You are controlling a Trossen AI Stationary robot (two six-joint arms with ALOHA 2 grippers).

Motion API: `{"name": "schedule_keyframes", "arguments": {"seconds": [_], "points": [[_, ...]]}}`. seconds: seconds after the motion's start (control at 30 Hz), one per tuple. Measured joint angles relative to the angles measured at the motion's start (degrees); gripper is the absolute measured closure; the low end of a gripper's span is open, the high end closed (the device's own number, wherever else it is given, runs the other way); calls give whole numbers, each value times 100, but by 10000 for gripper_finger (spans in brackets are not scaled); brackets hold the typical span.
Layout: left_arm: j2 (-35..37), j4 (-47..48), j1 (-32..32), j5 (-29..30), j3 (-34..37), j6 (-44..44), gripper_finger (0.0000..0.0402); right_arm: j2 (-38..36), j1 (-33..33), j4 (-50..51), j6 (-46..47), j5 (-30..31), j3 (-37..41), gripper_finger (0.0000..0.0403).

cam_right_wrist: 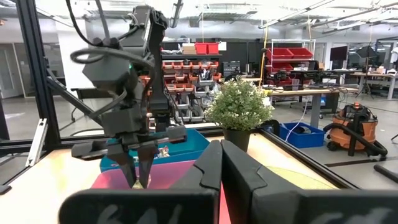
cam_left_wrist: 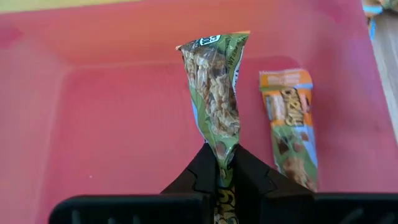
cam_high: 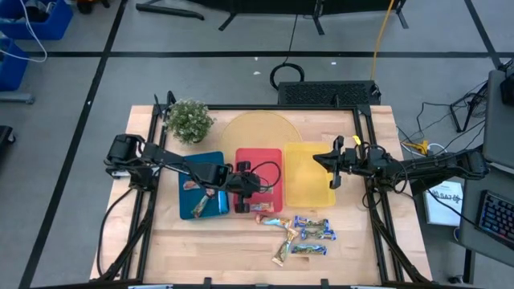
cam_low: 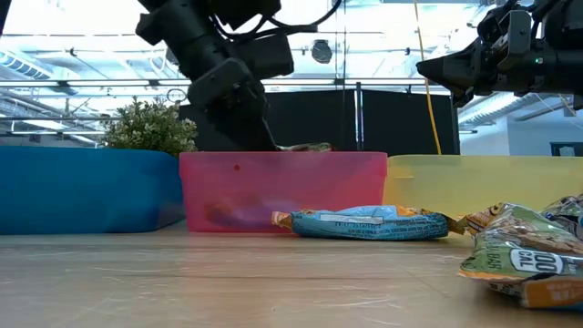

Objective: Pick and place Granola Bars by type
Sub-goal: Put the yellow granola bar into the pink bin

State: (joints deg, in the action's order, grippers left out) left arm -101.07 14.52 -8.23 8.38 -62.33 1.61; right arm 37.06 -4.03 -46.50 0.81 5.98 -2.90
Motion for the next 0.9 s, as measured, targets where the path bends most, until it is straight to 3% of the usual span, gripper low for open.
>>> {"name": "schedule_keyframes", "arguments": {"seconds": [0.67,0.9], "points": [[4,-63,-22,-184,-2,507,349,-2,0,-57,3,-1,0,403],[4,-68,-7,-540,-2,639,288,-1,0,-57,-25,-1,1,403]]}}
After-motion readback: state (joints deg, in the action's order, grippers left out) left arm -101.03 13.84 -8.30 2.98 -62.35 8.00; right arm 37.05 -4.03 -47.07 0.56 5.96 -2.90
